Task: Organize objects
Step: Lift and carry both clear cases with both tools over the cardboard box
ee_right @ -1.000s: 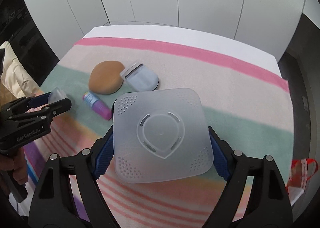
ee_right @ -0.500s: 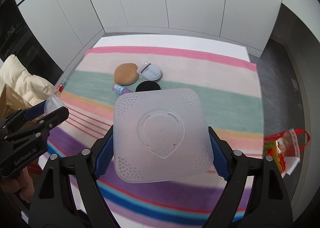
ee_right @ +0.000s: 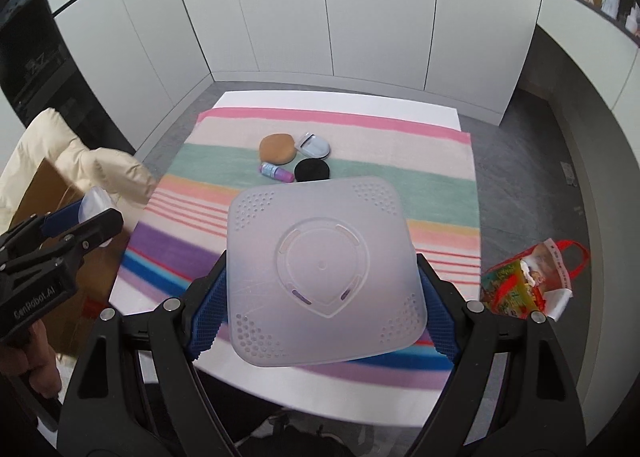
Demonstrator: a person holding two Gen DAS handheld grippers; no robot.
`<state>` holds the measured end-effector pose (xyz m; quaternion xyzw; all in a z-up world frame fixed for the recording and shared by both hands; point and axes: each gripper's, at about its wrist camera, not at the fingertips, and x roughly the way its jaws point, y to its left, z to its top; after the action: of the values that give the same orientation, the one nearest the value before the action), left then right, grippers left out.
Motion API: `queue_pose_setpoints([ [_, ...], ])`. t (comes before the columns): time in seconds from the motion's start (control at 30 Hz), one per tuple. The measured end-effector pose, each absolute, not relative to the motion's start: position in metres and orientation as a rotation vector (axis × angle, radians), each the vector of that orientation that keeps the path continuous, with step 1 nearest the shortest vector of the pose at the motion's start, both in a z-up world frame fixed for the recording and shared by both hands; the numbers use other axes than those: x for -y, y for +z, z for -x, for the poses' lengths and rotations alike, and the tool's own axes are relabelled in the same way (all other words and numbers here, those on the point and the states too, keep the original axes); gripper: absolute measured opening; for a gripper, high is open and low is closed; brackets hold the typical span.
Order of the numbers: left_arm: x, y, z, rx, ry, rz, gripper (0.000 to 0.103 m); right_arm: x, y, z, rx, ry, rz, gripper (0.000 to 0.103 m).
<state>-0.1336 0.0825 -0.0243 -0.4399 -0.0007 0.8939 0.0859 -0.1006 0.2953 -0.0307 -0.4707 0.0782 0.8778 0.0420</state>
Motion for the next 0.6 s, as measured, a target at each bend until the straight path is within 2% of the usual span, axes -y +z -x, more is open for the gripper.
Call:
queue_pose_setpoints([
  [0.5,-0.069,0.011,0.085,-0.013,2.706,1.124,0.058,-0.261,0.009,0.048,-0.186,2.778,1.321,0.086],
  [0.6,-0.062,0.011,0.085,0.036,2.710,1.131,0.058,-0.254,0.014,0.050,-0.175,2.804,1.306,0.086],
])
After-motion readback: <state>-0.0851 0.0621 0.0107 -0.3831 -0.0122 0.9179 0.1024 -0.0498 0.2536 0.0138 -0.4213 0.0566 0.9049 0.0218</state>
